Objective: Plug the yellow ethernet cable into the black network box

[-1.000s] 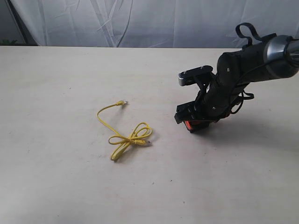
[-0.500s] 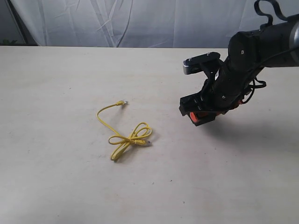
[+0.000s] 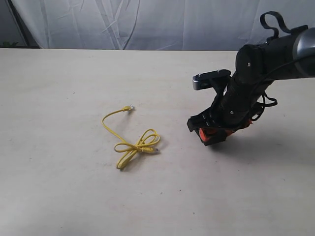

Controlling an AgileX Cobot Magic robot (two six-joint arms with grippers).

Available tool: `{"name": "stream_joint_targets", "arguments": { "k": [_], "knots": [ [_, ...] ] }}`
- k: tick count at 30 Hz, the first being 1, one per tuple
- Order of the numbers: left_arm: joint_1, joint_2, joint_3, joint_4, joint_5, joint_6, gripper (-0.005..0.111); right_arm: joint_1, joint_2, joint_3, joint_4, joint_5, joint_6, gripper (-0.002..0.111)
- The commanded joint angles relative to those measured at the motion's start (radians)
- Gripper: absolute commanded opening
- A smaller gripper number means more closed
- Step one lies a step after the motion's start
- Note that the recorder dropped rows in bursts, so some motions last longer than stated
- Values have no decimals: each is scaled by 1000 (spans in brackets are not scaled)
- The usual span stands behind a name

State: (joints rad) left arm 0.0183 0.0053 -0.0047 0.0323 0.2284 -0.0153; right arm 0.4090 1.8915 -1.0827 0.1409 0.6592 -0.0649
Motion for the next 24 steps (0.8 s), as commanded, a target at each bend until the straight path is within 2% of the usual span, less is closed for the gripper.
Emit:
{"name": "stream_joint_targets", "arguments": {
  "k": [1,17,24],
  "knots": [
    [1,-5,5,-2,-12,-3,0,1,15,2,2,-10,57,0],
    [1,-5,5,-2,-12,-3,0,1,41,2,46,1,109,1],
    [1,-5,5,-2,-12,-3,0,1,41,2,-87,4,109,1]
  ]
}}
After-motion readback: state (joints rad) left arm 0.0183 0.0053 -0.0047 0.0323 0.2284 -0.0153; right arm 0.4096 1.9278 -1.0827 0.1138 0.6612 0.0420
